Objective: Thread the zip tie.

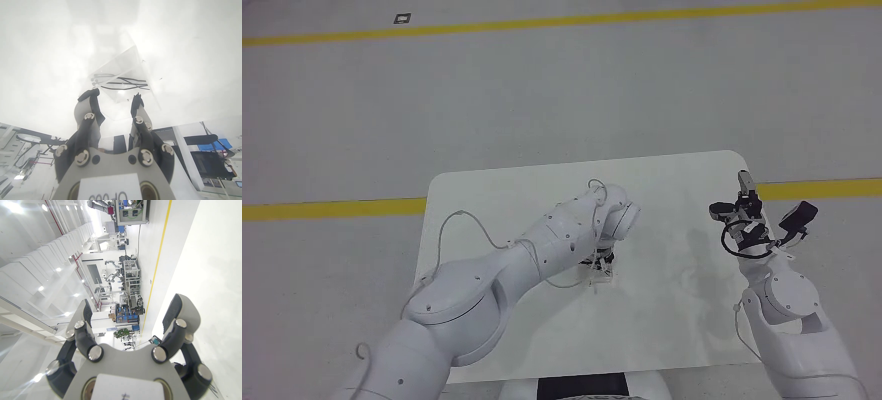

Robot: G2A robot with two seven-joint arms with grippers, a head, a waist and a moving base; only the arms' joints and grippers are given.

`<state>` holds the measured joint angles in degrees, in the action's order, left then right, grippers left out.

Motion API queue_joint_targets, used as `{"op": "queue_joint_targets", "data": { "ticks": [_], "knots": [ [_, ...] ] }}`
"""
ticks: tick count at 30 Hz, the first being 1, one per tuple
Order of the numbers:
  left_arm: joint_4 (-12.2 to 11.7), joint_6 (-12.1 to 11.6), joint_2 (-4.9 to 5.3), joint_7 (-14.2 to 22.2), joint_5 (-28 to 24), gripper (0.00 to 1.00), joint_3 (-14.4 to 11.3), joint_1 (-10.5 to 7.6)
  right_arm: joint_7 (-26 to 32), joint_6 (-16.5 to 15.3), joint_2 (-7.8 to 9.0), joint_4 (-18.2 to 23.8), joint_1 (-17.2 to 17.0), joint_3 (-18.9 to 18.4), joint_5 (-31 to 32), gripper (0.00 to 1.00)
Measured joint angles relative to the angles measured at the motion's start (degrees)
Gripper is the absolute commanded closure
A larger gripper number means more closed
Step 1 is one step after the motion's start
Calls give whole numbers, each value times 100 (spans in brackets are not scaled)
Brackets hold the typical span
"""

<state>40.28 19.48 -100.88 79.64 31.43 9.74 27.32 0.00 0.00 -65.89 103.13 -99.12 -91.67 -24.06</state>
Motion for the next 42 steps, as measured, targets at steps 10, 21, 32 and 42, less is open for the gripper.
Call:
{"op": "queue_joint_targets", "data": {
  "ticks": [10,21,32,42],
  "knots": [
    [-232,0,-258,0,4,64,2,-92,0,0,0,0,0,0,0,0],
    [-559,0,-507,0,110,64,0,56,0,0,0,0,0,0,0,0],
    [-969,0,-709,0,389,62,27,61,0,0,0,0,0,0,0,0],
    [-1220,0,-901,0,817,63,214,152,0,0,0,0,0,0,0,0]
  ]
}}
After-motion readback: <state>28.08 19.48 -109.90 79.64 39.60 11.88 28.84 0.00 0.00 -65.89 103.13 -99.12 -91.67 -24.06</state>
